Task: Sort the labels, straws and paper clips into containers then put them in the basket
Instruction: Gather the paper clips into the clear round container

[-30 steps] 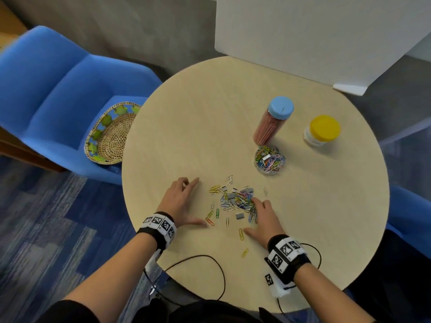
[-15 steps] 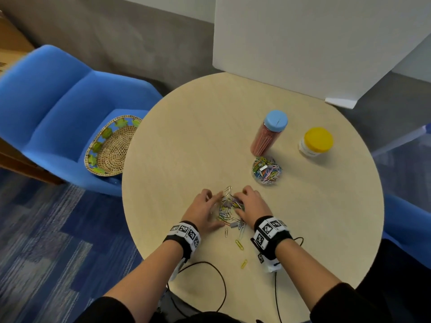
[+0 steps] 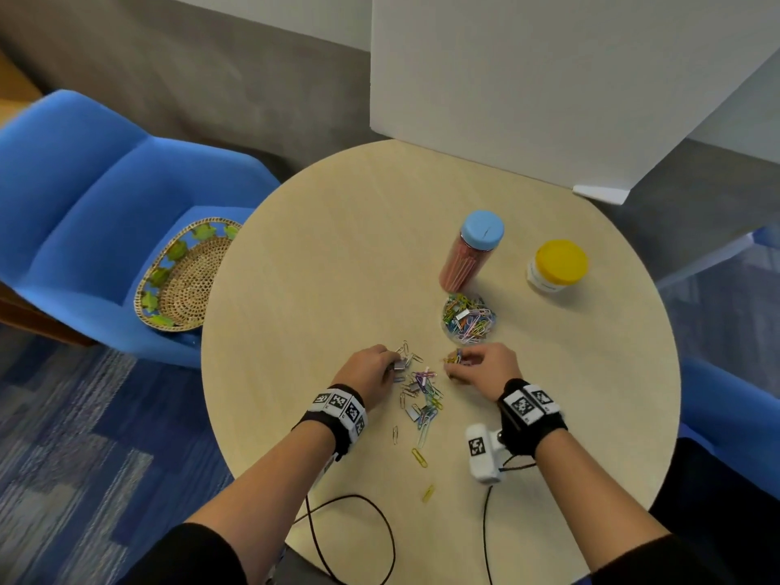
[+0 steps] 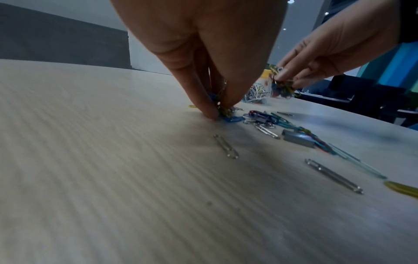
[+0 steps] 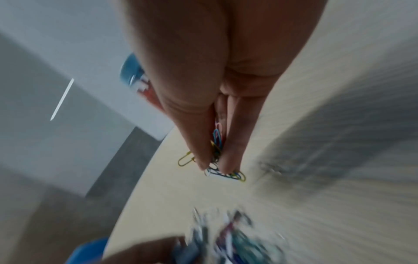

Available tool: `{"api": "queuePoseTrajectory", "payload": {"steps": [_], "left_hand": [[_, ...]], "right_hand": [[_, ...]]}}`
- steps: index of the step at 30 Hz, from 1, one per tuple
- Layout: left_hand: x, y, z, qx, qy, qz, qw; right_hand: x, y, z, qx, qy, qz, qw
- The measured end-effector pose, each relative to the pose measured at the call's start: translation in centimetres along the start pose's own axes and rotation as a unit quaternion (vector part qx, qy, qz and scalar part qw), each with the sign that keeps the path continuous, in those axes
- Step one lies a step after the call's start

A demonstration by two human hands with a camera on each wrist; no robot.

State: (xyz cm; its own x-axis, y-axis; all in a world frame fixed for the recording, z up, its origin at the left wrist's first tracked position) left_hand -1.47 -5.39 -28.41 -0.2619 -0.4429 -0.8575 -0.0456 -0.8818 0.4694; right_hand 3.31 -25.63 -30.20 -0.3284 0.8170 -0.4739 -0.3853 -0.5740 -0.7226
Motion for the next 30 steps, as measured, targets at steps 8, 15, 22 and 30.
{"api": "queuePoseTrajectory", "payload": {"steps": [8,15,22,30], "left_hand": [[-0.4,-1.6,-0.8,-0.092,0.029,0.08,0.992],[-0.5,-3.1,-0.4,-0.152,0.06,0.167,0.972],[-1.9,-2.2,-1.2,-0.14,0.092,0.215,0.962],[-5.2,1.5,-5.1,-0.086,0.111,0.199,0.97]], "right_hand": [[-6.6,-1.7,-3.5,0.029,0.098,-0.155,0.983],[-6.3,-4.3,-4.0,-0.035,0.099,0.043,0.994],[-5.3,-5.4,-3.7,-0.109,0.079,0.115,0.984],[-5.7,-4.6,-3.7,-0.117,0.054,0.081,0.988]]}}
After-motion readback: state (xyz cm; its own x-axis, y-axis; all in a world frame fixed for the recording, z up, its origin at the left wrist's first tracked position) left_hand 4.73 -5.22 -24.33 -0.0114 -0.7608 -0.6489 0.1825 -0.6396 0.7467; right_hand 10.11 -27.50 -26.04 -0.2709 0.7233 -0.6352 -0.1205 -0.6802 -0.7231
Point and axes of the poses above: each hand's wrist, its own z-axis away from the middle knuckle, its own x-axis out of the palm, y = z × x, the point moved 10 cm from there along -z, towards the middle knuckle, and after that the axes turned 4 degrees about -z, right-handed, at the moved point
